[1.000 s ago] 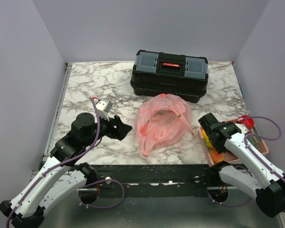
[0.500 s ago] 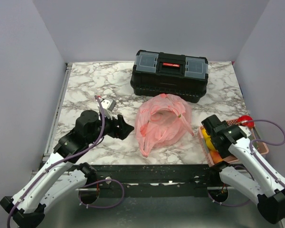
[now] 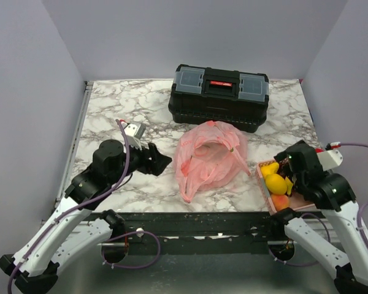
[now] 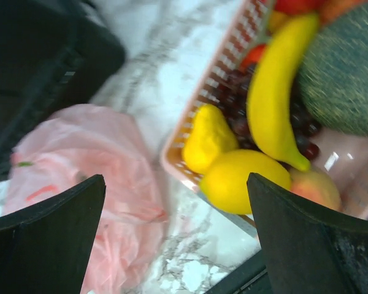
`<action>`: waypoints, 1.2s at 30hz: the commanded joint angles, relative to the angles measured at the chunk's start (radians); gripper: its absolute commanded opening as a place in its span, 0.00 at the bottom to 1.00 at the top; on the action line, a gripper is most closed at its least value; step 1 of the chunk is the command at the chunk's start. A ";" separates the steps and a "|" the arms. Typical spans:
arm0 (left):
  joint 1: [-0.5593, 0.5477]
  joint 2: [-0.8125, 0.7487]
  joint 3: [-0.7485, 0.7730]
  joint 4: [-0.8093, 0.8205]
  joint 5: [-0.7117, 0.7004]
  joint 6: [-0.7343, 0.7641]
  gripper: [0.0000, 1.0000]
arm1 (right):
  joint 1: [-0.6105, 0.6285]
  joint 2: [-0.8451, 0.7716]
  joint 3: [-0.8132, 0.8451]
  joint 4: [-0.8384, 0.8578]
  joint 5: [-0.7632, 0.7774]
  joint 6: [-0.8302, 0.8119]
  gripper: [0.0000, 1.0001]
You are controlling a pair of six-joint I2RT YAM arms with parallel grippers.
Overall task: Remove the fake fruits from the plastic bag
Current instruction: Place the fake fruit in the bin, then reset both arms
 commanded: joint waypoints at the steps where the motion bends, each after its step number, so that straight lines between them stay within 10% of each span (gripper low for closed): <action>1: 0.003 -0.016 0.080 -0.007 -0.098 -0.017 0.77 | -0.004 -0.106 0.030 0.307 -0.072 -0.409 1.00; 20: 0.003 -0.240 0.303 0.027 -0.343 0.075 0.81 | -0.003 -0.219 0.226 0.592 -0.213 -0.809 1.00; 36: 0.003 -0.301 0.284 0.027 -0.387 0.087 0.83 | -0.004 -0.215 0.292 0.540 -0.206 -0.757 1.00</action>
